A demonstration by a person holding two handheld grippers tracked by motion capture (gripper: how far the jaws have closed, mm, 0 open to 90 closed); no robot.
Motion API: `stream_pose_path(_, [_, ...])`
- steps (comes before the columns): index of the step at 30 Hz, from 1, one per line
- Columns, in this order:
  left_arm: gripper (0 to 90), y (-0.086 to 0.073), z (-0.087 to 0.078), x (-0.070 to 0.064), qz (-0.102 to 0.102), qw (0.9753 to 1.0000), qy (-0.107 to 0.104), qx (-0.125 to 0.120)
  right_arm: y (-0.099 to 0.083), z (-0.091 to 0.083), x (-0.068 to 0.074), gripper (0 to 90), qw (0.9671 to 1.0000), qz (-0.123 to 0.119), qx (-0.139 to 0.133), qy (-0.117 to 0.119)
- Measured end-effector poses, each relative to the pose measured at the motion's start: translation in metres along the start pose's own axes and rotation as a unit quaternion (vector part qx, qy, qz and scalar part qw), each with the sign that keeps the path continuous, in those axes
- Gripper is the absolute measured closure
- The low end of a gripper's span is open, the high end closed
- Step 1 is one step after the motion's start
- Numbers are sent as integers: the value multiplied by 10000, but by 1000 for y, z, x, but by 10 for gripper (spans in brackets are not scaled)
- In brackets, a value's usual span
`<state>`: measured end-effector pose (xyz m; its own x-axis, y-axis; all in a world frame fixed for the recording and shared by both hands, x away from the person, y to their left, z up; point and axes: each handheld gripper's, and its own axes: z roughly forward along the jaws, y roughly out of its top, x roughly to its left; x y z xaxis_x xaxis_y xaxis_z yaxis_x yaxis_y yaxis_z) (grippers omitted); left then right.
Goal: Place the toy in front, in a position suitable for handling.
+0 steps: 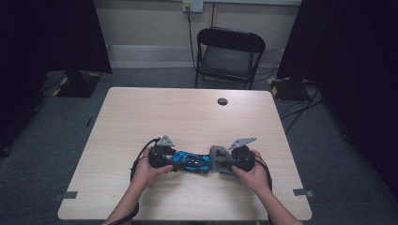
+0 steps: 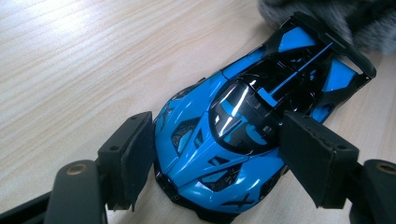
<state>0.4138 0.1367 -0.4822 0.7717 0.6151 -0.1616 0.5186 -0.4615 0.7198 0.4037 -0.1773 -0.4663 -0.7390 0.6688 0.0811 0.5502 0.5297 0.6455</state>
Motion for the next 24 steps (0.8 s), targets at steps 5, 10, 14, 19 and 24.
stream_pose_path(5, [267,-2,0,0,-64,10000,-14,-64,-1,-10,0,763,9996,-252,74,-46])
stream_pose_path(10, [268,0,0,-1,-6,10000,49,-19,-7,-36,9,762,9987,-446,61,242])
stream_pose_path(14, [268,-2,0,-1,-6,10000,34,-57,-19,-38,23,759,9969,-576,208,492])
stream_pose_path(19, [271,-4,-1,-1,-31,9999,69,-104,-16,-15,31,756,9964,-670,341,382])
stream_pose_path(24, [272,-1,-2,-4,55,9999,159,-35,-1,-2,25,762,9978,-577,283,168])
